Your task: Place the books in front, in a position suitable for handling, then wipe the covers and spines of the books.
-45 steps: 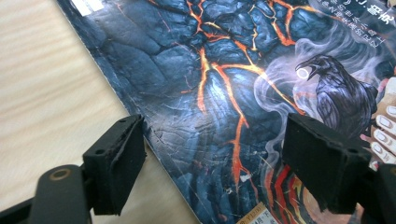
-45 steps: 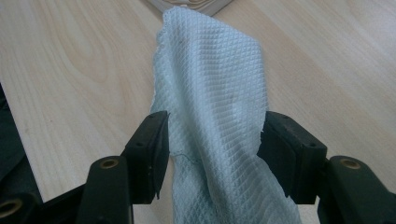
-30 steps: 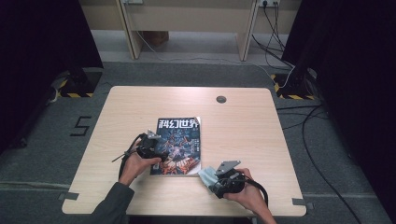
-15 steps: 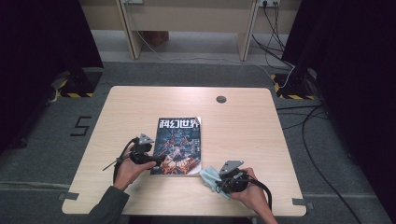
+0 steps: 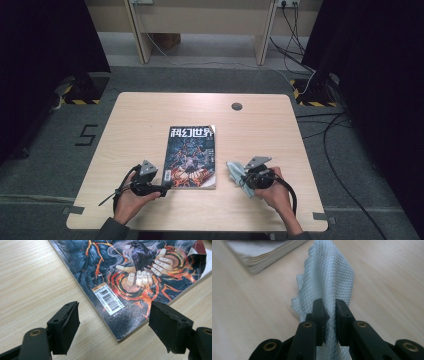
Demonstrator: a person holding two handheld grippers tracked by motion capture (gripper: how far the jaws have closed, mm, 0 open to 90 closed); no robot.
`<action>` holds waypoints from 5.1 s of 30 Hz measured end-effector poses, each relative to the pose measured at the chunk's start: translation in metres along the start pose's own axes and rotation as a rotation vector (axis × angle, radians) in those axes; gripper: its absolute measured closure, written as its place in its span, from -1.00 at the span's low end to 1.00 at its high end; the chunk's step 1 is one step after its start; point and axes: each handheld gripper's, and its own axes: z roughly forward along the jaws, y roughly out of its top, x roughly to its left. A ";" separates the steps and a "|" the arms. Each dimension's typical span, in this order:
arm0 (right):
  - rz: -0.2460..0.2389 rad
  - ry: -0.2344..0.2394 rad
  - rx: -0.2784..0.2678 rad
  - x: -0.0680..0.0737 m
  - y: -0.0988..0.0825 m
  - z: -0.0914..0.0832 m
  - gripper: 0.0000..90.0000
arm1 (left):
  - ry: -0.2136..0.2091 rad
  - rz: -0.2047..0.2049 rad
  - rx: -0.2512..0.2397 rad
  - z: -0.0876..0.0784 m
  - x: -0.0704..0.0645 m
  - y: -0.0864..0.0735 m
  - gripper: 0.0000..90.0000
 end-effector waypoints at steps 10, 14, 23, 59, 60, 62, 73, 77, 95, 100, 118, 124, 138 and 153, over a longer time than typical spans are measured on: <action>0.078 -0.090 -0.008 -0.051 0.018 0.013 0.79 | -0.010 -0.018 -0.006 0.005 0.003 0.000 -0.46; 0.090 -0.101 0.000 -0.062 0.021 0.020 0.79 | -0.012 -0.021 -0.018 0.008 0.003 0.003 -0.44; 0.115 -0.102 0.005 -0.068 0.022 0.031 0.70 | 0.004 -0.039 -0.028 0.021 0.002 0.013 -0.41; 0.173 -0.090 0.008 -0.070 0.017 0.028 0.14 | -0.011 -0.039 0.043 0.037 -0.007 0.026 -0.22; 0.175 -0.093 0.008 -0.070 0.017 0.028 0.13 | -0.023 -0.036 0.046 0.038 -0.008 0.027 -0.17; 0.181 -0.092 0.012 -0.070 0.017 0.028 0.12 | -0.047 -0.036 0.053 0.041 -0.011 0.030 -0.16; 0.211 -0.107 0.019 -0.078 0.009 0.024 0.11 | -0.109 0.033 0.061 0.050 -0.016 0.039 -0.17; 0.216 -0.107 0.020 -0.080 0.008 0.024 0.10 | -0.143 0.071 0.079 0.054 -0.014 0.044 -0.17; 0.205 -0.092 0.018 -0.078 0.007 0.028 0.18 | -0.111 -0.007 -0.003 0.034 -0.022 0.031 -0.46; 0.185 -0.100 0.001 -0.076 0.006 0.027 0.56 | -0.087 -0.017 -0.008 0.026 -0.023 0.017 -0.52; 0.092 -0.109 -0.125 -0.053 0.041 0.010 0.68 | -0.081 -0.042 -0.076 0.038 -0.028 0.018 -0.42; 0.046 -0.077 -0.147 -0.038 0.060 0.014 0.68 | -0.104 -0.003 -0.011 0.048 -0.039 0.024 -0.32; -0.045 -0.024 -0.092 -0.008 0.086 0.049 0.68 | -0.133 0.046 0.010 0.042 -0.067 0.017 -0.31; -0.008 0.005 -0.083 -0.007 0.080 0.051 0.23 | -0.165 0.076 0.015 0.035 -0.083 0.008 -0.31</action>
